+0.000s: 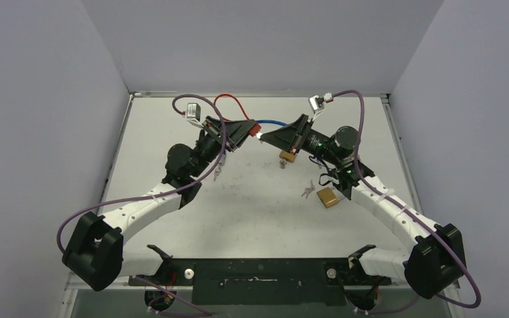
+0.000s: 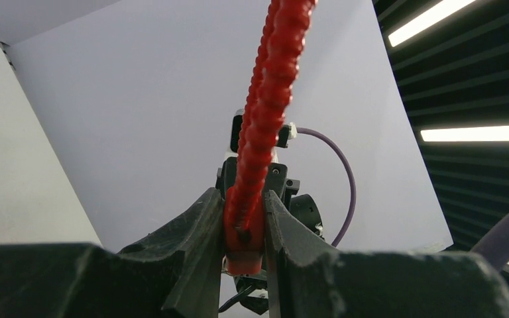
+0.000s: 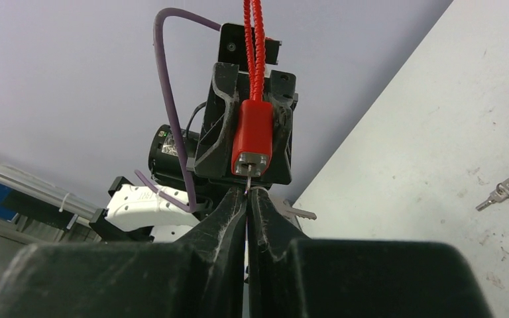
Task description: Unlock with the key
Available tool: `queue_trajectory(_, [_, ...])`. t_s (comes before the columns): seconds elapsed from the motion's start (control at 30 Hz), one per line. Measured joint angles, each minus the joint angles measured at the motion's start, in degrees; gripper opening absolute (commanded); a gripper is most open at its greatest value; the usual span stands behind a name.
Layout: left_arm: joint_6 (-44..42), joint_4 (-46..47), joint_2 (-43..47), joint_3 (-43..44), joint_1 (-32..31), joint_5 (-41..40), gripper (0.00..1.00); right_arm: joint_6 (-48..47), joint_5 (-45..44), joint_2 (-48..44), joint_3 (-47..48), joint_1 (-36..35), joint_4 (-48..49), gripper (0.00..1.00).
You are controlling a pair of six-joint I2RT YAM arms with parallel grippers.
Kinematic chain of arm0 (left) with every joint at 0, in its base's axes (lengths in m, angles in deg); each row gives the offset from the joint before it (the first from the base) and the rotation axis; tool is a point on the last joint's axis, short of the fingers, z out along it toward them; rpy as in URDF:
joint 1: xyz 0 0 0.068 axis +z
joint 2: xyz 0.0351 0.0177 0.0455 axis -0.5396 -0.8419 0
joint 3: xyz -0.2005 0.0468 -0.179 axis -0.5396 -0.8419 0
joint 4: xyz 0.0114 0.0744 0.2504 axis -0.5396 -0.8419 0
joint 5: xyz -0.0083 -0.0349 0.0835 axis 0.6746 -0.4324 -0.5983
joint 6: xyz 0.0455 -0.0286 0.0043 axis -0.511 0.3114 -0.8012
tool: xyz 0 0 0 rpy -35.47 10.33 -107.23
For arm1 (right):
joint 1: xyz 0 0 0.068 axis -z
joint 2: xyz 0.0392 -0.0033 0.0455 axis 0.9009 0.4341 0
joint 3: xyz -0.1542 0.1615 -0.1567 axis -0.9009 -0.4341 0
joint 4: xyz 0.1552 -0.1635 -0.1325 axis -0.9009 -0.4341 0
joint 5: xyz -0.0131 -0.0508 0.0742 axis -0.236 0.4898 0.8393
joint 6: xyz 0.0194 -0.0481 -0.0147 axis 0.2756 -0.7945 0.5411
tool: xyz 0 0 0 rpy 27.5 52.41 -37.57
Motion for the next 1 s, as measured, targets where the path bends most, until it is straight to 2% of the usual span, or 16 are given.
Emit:
queue_trajectory(0.23, [-0.26, 2.6, -0.85, 0.0, 0.37, -0.11, 0.0, 5.51, 0.63, 1.9, 0.0, 0.0, 3.87, 0.0])
queue_trajectory(0.4, [-1.6, 5.07, -1.09, 0.0, 0.52, 0.0, 0.0, 12.92, 1.18, 3.76, -0.26, 0.0, 8.61, 0.0])
queue_trajectory(0.77, [-8.44, 10.38, -2.97, -0.02, 0.66, 0.96, 0.0, 38.8, -2.51, 10.6, -7.17, -0.72, 31.04, 0.0])
queue_trajectory(0.87, [-12.74, 11.32, -3.02, -0.02, 0.66, 1.25, 0.0, 45.92, -6.32, 14.23, -9.55, -2.27, 40.15, 0.0])
queue_trajectory(1.0, [-16.92, 12.11, -2.97, 0.0, 1.55, 3.26, 0.0, 49.96, -12.63, 18.69, -11.96, -5.03, 50.42, 0.01])
